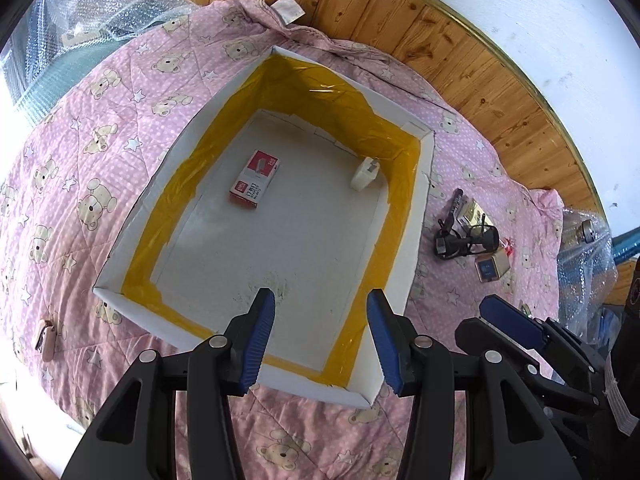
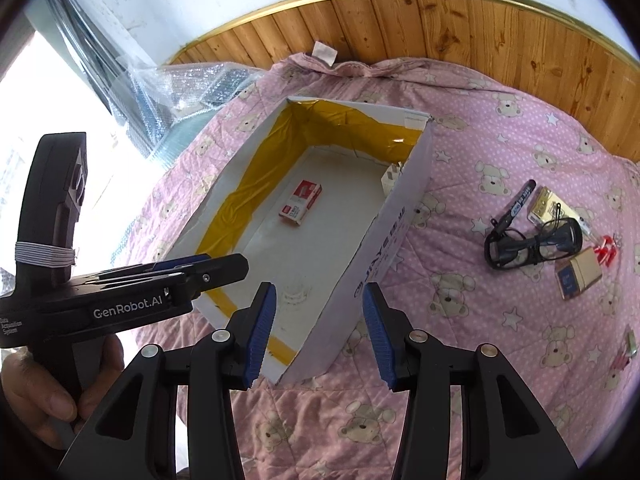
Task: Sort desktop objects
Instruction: 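Withdraw both open grippers from the white box back toward the remaining items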
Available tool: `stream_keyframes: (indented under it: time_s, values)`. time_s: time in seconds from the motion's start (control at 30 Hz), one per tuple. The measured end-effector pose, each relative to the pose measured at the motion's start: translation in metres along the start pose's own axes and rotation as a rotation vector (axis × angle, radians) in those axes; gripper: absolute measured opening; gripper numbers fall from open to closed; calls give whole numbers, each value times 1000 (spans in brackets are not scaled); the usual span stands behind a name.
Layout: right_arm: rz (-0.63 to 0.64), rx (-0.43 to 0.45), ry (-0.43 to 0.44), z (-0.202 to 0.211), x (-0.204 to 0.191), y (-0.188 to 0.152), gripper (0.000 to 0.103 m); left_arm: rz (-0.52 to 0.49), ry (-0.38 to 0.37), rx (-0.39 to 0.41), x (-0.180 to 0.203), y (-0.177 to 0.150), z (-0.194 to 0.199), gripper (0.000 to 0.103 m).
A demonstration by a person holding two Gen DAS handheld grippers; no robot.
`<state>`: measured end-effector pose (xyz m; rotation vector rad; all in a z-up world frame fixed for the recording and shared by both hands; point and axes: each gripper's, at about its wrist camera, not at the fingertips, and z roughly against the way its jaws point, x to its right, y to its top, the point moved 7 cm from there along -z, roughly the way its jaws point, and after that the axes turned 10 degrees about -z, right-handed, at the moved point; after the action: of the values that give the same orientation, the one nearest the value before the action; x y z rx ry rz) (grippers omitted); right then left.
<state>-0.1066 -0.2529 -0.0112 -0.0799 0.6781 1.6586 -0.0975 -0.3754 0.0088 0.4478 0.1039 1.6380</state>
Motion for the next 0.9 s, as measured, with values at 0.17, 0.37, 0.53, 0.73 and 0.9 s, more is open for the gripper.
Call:
stream_keyframes:
  time_s: [0.17, 0.37, 0.53, 0.73, 0.9]
  values:
    - [-14, 13, 3, 7, 3, -5, 48, -25, -6, -1, 13, -5, 8, 50]
    - [-48, 30, -3, 18, 17, -11, 48, -60, -22, -1, 33, -8, 12, 50]
    - [-82, 42, -12, 27, 34, -15, 48, -96, -34, -13, 54, -10, 9, 50]
    - [-135, 56, -25, 35, 56, -24, 48, -138, -44, -34, 77, -14, 1, 50]
    - [-180, 63, -41, 40, 75, -32, 48, -171, -55, -51, 96, -17, -6, 50]
